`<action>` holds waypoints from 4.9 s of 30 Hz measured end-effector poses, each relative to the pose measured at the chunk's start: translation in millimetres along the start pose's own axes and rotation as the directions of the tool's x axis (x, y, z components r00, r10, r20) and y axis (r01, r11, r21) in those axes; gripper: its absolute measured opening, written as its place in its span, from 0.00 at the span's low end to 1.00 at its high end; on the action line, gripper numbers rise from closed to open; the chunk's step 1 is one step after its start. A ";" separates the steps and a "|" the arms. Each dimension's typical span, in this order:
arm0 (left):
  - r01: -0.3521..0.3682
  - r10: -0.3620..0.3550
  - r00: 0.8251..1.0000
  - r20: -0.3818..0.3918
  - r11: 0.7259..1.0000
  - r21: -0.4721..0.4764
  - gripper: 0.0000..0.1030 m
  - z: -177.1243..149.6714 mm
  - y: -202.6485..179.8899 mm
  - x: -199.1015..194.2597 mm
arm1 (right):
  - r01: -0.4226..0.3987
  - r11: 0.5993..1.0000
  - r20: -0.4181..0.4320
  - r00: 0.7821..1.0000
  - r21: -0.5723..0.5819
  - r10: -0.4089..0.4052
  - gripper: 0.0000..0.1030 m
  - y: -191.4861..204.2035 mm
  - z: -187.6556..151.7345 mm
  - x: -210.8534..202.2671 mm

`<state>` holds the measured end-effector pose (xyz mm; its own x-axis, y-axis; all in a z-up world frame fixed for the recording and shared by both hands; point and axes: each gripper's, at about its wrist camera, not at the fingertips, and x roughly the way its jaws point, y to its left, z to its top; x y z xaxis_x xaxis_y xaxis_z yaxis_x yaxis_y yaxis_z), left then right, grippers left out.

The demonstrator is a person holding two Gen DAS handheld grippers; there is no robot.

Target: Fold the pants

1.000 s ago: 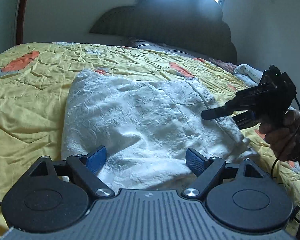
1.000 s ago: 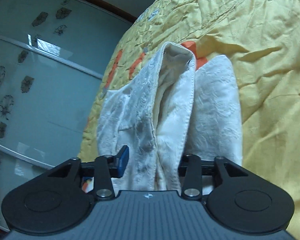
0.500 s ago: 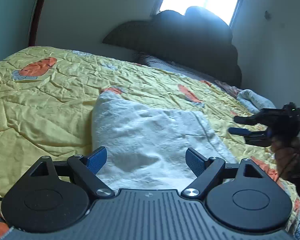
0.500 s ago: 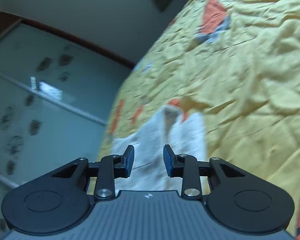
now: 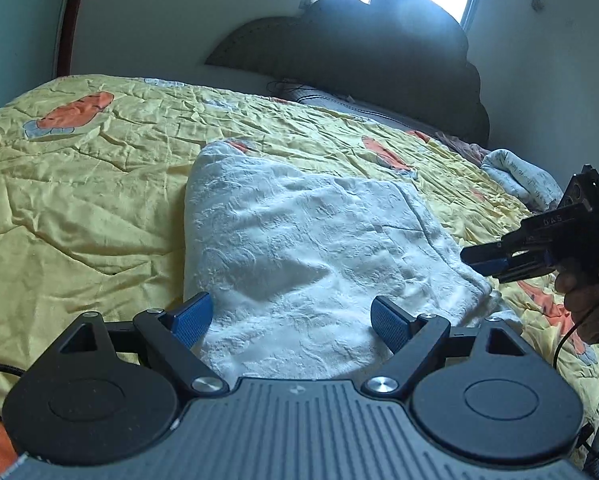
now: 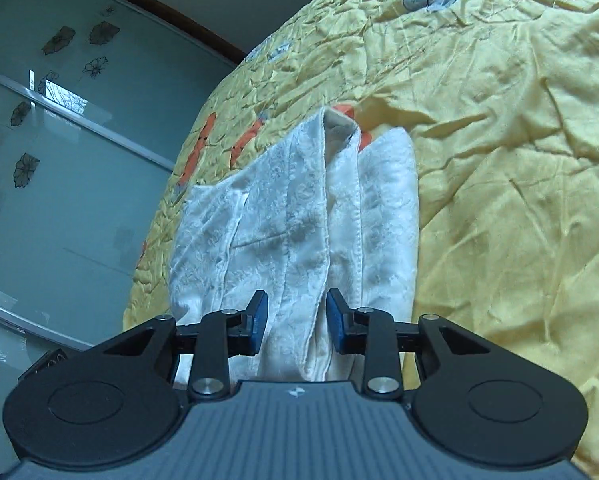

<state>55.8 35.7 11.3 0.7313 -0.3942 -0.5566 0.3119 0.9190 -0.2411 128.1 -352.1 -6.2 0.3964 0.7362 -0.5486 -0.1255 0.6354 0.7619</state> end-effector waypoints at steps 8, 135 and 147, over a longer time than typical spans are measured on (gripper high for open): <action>0.004 -0.004 1.000 0.010 1.000 0.021 0.87 0.7 -8.1 -1.8 | 0.005 0.998 0.000 1.000 -0.066 -0.005 0.12 7.1 -0.5 -0.9; -0.104 0.077 0.989 -0.128 0.969 -0.225 0.46 61.2 54.2 64.1 | 0.138 0.989 0.247 0.958 0.057 -0.148 0.15 -17.1 15.0 -16.7; -0.144 0.146 0.989 0.009 0.962 0.230 0.67 -0.9 -55.4 13.8 | 0.243 0.931 0.231 0.956 -0.271 -0.182 0.14 71.5 -59.1 21.0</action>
<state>48.1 -20.6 16.2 0.7746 -0.2559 -0.5784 0.3344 0.9419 0.0311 73.7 -277.4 16.4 0.6117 0.5339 -0.5837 -0.2670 0.8339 0.4830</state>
